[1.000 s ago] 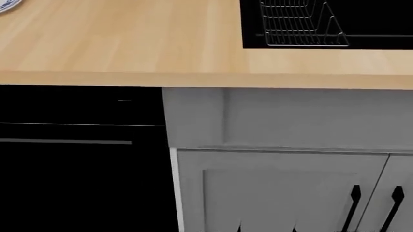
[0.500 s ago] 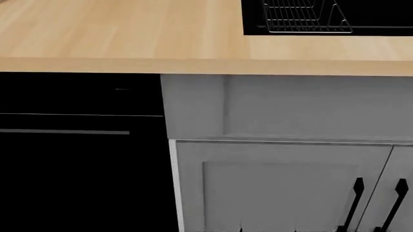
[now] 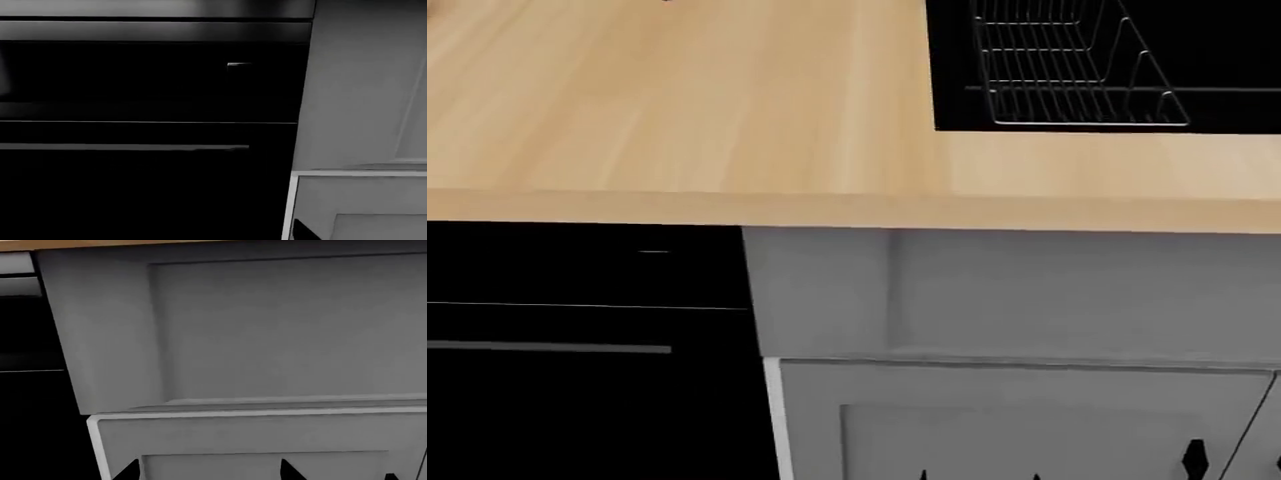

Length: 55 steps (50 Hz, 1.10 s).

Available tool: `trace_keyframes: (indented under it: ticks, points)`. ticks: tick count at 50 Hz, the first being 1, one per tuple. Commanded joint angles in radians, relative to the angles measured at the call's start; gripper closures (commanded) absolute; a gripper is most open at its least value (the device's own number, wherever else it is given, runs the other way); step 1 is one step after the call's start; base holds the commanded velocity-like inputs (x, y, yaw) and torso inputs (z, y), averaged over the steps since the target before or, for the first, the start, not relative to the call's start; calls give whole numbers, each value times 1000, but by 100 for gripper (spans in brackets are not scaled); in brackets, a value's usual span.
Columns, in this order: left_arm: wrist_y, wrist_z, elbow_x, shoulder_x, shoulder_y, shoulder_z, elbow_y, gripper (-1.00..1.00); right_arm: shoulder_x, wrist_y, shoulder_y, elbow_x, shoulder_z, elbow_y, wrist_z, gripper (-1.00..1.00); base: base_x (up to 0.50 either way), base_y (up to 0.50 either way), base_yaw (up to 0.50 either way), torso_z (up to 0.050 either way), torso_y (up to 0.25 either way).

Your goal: Open the dishwasher door

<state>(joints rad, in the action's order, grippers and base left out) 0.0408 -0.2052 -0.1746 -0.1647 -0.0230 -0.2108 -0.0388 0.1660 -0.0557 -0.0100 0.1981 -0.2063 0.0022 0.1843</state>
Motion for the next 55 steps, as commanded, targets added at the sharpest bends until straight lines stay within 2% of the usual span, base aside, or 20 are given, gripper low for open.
trace_keyframes:
  ticks: [1,12,24,35,43,51,55]
  points:
    - [22,-6,2,-5,-4,-7,-19,-100,6,-5,-1,5,-7,1,6,-100,406,0,0,0,0]
    - [6,-28,29,-22,13,-23,12,-100,10,-21,-10,23,0,-8,15,-100,74,0,0,0,0]
    - [-268,-94,336,-182,55,-109,170,-100,16,-17,-18,31,-6,-22,23,-100,0,0,0,0,0]
    - [-508,-9,576,-303,67,-238,293,-100,21,-20,-16,39,-9,-24,29,-100,0,0,0,0,0]
    - [-646,71,704,-359,67,-308,366,-100,23,-22,-13,45,-12,-20,31,-100,0,0,0,0,0]
    - [-744,163,817,-424,51,-371,418,-100,26,-36,-17,52,-10,-9,33,-100,0,0,0,0,0]
    - [-745,197,826,-457,30,-377,414,-100,27,-33,-20,52,-14,-14,37,-100,0,0,0,0,0]
